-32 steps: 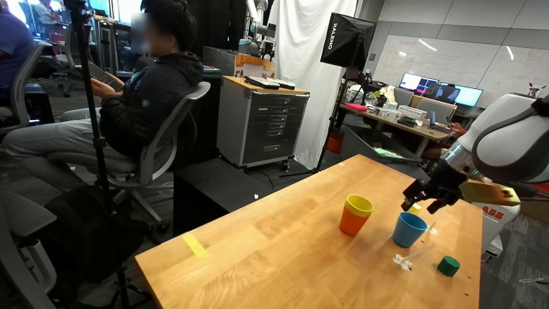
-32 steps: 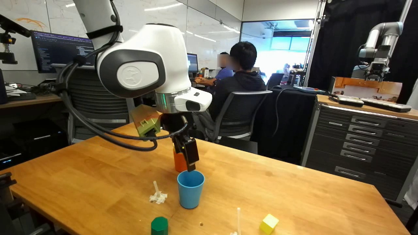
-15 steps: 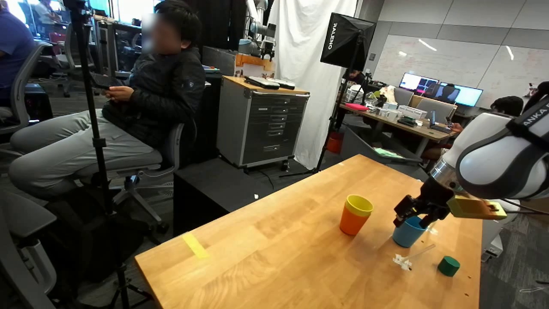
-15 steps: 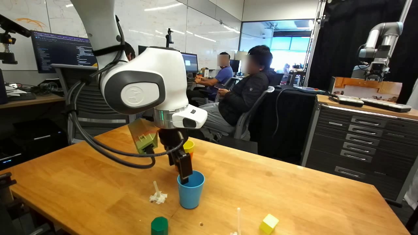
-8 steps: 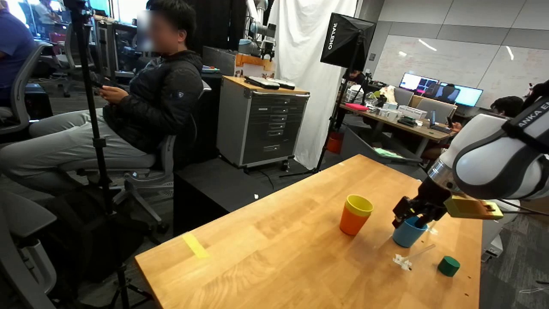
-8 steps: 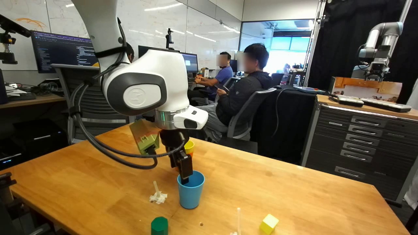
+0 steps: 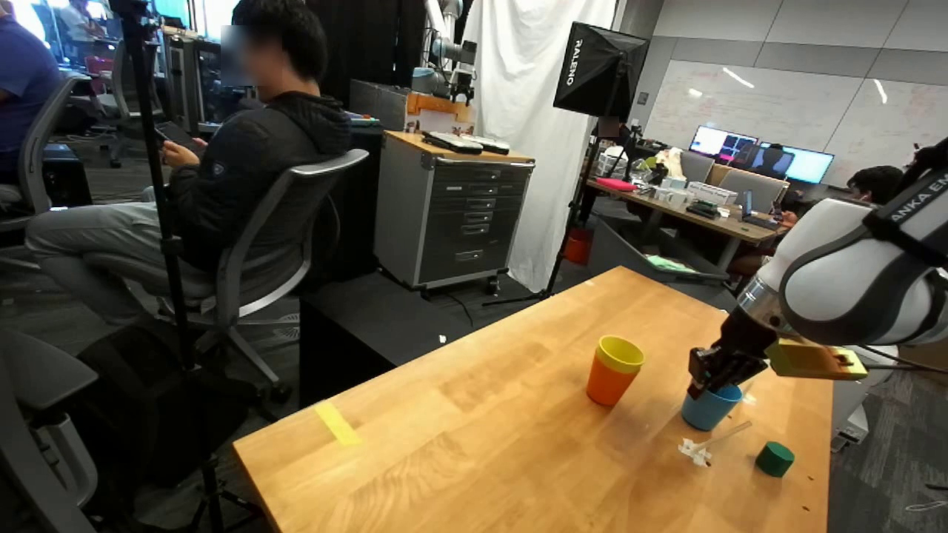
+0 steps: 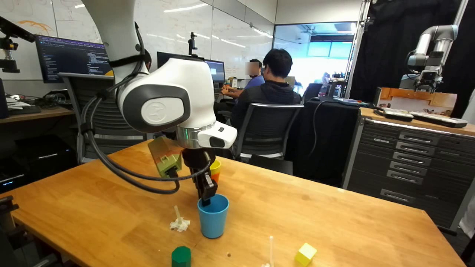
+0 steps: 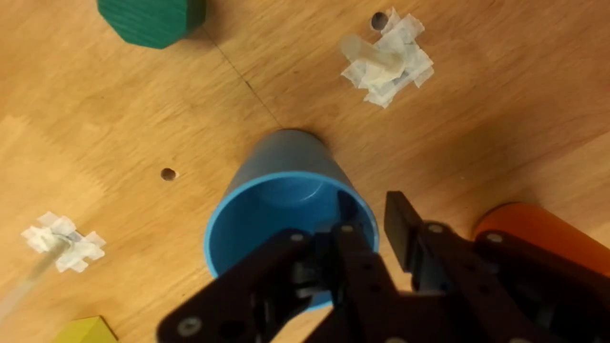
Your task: Stack the cups
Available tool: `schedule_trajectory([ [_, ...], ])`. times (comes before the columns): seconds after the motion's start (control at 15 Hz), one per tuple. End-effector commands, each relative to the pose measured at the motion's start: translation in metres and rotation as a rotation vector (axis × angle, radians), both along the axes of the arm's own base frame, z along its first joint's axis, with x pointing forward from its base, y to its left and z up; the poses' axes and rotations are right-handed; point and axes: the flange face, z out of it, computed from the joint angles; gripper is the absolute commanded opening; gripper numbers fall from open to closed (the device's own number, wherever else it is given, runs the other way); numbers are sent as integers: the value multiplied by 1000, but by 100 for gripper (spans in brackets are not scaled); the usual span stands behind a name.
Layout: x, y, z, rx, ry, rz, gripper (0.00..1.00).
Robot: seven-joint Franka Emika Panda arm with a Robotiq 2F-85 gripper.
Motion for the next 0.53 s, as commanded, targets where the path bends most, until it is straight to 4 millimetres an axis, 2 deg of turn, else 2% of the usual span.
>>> schedule_trajectory([
  [0.0, 4, 1, 1, 8, -6, -5, 1],
  [0.47, 2, 5, 9, 12, -8, -7, 2],
])
